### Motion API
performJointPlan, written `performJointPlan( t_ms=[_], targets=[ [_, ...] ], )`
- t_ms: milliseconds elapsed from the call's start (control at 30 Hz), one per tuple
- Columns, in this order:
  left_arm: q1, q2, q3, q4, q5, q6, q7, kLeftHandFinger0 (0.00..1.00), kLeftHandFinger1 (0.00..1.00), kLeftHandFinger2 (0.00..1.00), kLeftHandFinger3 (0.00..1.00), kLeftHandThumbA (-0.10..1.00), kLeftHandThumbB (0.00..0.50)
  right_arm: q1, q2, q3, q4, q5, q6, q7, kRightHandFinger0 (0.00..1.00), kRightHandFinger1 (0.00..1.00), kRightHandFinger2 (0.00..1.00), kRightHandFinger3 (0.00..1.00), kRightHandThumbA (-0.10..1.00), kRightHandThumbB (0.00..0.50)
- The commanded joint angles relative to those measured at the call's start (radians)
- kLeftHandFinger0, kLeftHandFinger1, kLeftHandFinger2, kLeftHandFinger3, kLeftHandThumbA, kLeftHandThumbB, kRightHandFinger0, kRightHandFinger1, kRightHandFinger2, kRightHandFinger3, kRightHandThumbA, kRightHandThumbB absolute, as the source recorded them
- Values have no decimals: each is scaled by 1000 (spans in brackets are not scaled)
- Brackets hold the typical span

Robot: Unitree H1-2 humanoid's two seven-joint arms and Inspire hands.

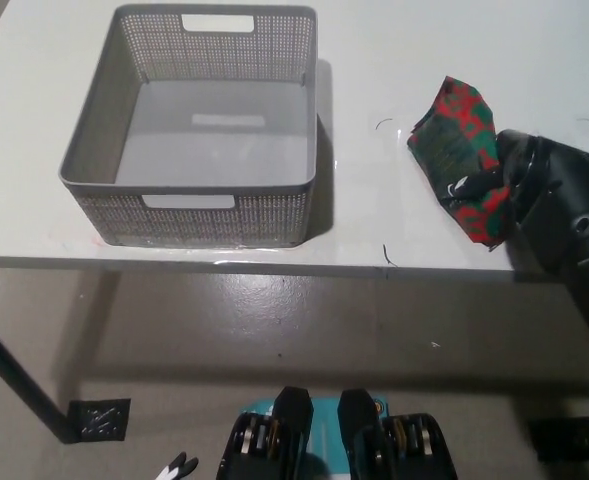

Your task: Use the right hand to pick up a bag of coffee beans on the right hand side and place it into a container on the left hand side

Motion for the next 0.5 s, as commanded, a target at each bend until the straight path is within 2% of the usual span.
performJointPlan(
  t_ms=[0, 67, 100, 133, 167, 200, 233, 267, 300, 333, 367, 400, 433, 467],
  targets=[
    [24, 1, -2, -44, -36, -44, -5, 1000, 1000, 1000, 1000, 1000, 432, 14, 35, 12, 89, 78, -104, -83, 1000, 1000, 1000, 1000, 1000, 500],
    [19, 1, -1, -44, -34, -46, -5, 1000, 1000, 1000, 1000, 1000, 434, 9, 43, 11, 97, 86, -101, -111, 1000, 1000, 1000, 1000, 1000, 500],
    [19, 2, 3, -43, -28, -47, -3, 1000, 1000, 1000, 1000, 1000, 440, 16, 53, 13, 96, 83, -105, -190, 1000, 1000, 1000, 1000, 989, 500],
    [22, 1, 3, -46, -30, -44, -3, 1000, 1000, 1000, 1000, 1000, 437, 20, 59, -4, 97, 95, -97, -263, 1000, 1000, 1000, 1000, 835, 500],
    [26, -2, 3, -50, -32, -38, -3, 1000, 1000, 1000, 1000, 1000, 440, 27, 65, -34, 97, 121, -114, -352, 1000, 1000, 1000, 1000, 661, 400],
    [28, -3, 2, -51, -34, -39, -3, 1000, 1000, 1000, 1000, 1000, 432, 36, 64, -47, 91, 133, -157, -418, 854, 901, 931, 875, 248, 313],
    [27, -3, 1, -50, -37, -43, -3, 1000, 1000, 1000, 1000, 1000, 430, 46, 60, -54, 84, 139, -208, -480, 653, 723, 740, 671, 127, 292],
    [25, -5, 1, -52, -34, -38, -2, 1000, 1000, 1000, 1000, 1000, 427, 50, 63, -86, 76, 168, -238, -527, 335, 410, 465, 465, -91, 198],
    [22, -6, 2, -52, -33, -35, -2, 1000, 1000, 1000, 1000, 1000, 424, 51, 63, -107, 70, 190, -268, -545, 157, 207, 258, 307, -100, 152],
    [21, -6, 1, -52, -33, -35, -3, 1000, 1000, 1000, 1000, 1000, 423, 52, 62, -115, 66, 198, -284, -551, 85, 183, 275, 304, -100, 149],
    [17, -7, 2, -44, -28, -41, -1, 1000, 1000, 1000, 1000, 1000, 421, 51, 62, -135, 63, 217, -309, -573, 8, 243, 467, 456, -100, 140],
    [14, -6, 2, -42, -29, -41, -2, 1000, 1000, 1000, 1000, 1000, 420, 51, 62, -138, 64, 218, -320, -590, 0, 268, 603, 590, -100, 155],
    [11, -7, 1, -39, -30, -42, -1, 1000, 1000, 1000, 1000, 1000, 417, 46, 63, -149, 67, 224, -319, -600, 35, 326, 674, 677, -100, 166],
    [11, -8, 1, -40, -29, -39, -1, 1000, 1000, 1000, 1000, 1000, 416, 42, 64, -149, 67, 221, -316, -612, 97, 378, 700, 720, -100, 199]
  ],
)
